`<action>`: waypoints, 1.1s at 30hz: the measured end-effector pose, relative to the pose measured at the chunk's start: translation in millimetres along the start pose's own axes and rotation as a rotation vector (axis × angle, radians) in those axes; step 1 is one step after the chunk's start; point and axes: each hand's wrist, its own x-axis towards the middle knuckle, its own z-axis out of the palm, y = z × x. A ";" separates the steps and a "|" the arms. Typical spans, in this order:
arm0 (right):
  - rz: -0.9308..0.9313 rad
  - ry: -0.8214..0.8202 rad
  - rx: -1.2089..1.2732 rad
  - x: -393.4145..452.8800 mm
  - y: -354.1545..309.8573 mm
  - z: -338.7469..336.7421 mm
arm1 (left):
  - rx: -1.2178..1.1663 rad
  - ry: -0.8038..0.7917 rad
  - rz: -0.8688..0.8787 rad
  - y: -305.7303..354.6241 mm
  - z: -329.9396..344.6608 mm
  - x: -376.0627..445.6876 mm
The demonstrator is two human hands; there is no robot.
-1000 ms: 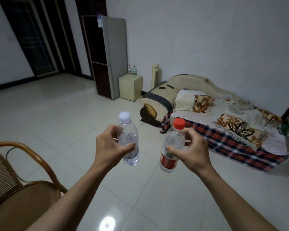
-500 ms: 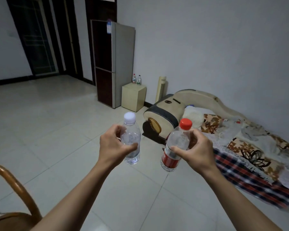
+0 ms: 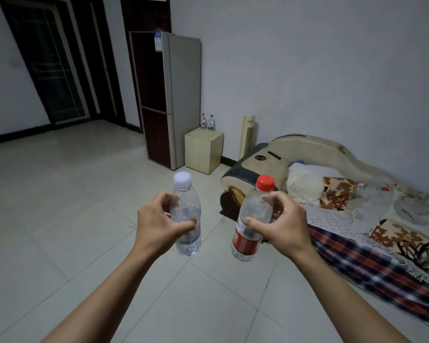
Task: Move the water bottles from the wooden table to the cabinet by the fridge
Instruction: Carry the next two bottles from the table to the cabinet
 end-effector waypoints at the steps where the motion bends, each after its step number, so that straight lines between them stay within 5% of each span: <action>1: -0.003 0.005 0.003 18.0 10.3 5.8 | 0.015 -0.002 0.005 -4.0 8.7 17.2; 19: 0.027 -0.046 -0.075 332.6 113.5 108.0 | 0.025 0.023 -0.051 -100.5 108.3 319.8; 33: 0.076 0.026 -0.101 526.2 130.6 225.8 | -0.047 -0.033 0.057 -186.2 135.9 580.7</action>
